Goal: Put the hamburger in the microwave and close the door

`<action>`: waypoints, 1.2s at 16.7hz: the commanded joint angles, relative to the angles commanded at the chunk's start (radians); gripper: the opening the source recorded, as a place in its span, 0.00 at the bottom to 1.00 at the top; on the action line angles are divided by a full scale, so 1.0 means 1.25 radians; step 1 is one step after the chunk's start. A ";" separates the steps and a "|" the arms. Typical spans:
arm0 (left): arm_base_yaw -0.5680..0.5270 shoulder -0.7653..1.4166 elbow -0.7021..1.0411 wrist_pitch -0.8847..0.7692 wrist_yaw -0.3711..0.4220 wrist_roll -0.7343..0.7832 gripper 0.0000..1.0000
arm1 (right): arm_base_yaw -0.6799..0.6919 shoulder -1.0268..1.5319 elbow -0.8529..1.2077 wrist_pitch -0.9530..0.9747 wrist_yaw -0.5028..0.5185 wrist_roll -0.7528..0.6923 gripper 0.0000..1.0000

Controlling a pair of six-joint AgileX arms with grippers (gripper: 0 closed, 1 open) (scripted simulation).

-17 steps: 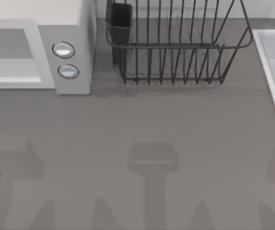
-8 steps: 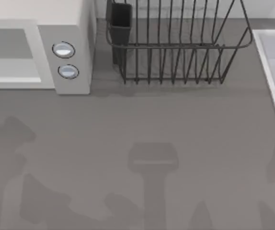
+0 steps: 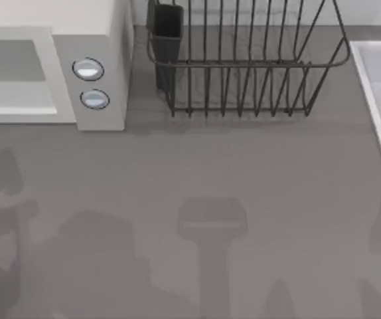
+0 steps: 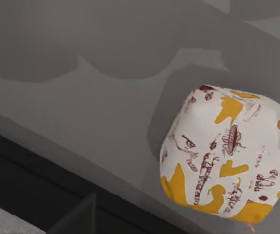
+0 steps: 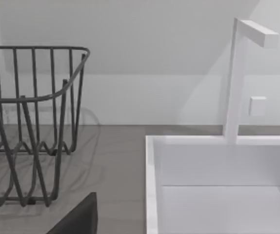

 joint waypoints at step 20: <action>0.046 0.289 -0.001 0.125 0.003 0.161 1.00 | 0.000 0.000 0.000 0.000 0.000 0.000 1.00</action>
